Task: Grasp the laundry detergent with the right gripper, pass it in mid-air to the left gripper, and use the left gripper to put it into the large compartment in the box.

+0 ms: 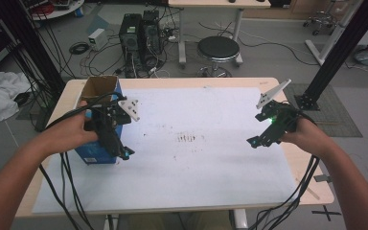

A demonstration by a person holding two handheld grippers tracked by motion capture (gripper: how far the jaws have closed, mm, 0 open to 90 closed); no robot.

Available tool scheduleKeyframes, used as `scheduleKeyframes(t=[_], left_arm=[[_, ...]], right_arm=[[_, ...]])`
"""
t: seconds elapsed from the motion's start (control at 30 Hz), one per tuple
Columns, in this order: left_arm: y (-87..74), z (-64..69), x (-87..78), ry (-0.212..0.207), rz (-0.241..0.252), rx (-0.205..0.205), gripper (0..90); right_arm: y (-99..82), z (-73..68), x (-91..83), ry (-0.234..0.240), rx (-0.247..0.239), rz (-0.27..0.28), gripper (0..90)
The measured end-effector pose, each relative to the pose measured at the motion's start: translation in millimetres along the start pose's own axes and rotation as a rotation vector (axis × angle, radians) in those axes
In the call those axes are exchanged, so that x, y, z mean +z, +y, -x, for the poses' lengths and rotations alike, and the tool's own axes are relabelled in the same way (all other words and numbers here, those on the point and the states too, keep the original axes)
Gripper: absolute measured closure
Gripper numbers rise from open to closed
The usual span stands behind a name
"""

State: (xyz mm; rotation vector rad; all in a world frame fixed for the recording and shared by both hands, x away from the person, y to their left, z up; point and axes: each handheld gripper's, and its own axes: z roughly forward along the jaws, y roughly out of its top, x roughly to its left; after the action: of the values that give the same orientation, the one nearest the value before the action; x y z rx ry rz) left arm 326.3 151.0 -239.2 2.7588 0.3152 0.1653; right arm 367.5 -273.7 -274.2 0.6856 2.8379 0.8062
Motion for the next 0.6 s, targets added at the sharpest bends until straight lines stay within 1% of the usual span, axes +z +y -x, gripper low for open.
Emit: scheduleKeyframes(t=[0.07,0.1,0.2,0.23,0.33,0.43,0.6], left_arm=[[2.4,0.5,2.7,-0.014,-0.010,0.008,1.6],[3.5,1.0,4.8,-0.022,-0.012,0.005,1.6],[7.4,1.4,11.2,-0.020,-0.031,0.009,1.6],[8.5,1.0,13.4,-0.030,-0.032,0.007,1.6],[11.4,1.2,18.8,-0.040,-0.030,0.011,1.6],[14.0,2.5,23.8,-0.054,-0.030,0.033,1.6],[15.8,3.4,29.7,-0.063,-0.036,0.040,1.6]], right_arm=[[5.5,3.8,-0.4,-0.004,0.006,0.005,1.1],[8.4,5.7,-0.5,-0.005,0.006,0.003,1.1],[18.2,12.0,-0.3,-0.007,0.006,-0.007,1.1],[21.5,13.8,-0.4,-0.010,0.011,-0.008,1.1],[30.1,19.9,-1.8,-0.018,0.010,-0.016,1.1],[35.5,24.1,-3.3,-0.022,0.013,-0.013,1.1],[37.1,28.9,-1.5,-0.024,0.019,-0.020,1.1]])
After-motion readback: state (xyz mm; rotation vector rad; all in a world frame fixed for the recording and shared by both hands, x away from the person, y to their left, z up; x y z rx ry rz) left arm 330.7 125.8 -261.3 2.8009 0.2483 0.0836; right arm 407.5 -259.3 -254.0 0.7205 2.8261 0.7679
